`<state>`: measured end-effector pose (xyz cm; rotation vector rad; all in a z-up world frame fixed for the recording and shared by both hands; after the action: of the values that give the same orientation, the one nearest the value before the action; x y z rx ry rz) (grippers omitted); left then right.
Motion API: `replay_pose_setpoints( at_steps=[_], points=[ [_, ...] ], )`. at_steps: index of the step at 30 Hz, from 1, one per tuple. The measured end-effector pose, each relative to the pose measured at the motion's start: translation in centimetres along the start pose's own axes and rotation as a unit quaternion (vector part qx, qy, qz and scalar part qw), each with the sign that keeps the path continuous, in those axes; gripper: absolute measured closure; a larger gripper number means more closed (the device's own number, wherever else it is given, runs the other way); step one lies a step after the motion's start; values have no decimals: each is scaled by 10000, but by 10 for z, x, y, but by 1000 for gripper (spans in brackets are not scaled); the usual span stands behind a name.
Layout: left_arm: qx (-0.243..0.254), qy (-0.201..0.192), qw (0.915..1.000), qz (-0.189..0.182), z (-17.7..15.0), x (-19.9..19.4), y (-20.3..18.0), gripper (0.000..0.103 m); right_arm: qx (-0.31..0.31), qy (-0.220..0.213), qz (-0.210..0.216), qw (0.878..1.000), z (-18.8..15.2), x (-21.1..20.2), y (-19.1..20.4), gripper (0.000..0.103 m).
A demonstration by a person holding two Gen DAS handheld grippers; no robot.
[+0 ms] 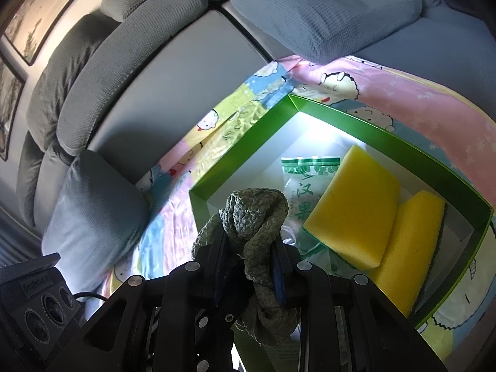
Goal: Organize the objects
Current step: 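Lower the scrunchie with both grippers into the box beside the sponges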
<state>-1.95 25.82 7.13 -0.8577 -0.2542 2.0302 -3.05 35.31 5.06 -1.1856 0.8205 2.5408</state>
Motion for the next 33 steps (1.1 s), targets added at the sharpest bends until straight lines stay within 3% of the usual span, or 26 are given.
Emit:
replay_pose_setpoints(
  at_steps=[33],
  points=[
    [-480, 272, 9981, -263, -10, 16, 18, 88, 171, 360, -358, 9986, -3, 20, -13, 74]
  ],
)
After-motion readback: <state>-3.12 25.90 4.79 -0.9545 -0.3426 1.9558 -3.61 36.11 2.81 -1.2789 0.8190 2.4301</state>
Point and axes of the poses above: each gripper's, at about its wrist camera, not at the fingertips, and x roughly the way its jaws point, y to its left, z to its top, the point moved 4 cm from there along x, roughly the way its jaws point, and after that the axes turned 14 degrees about -z, right-handed, at the moved point
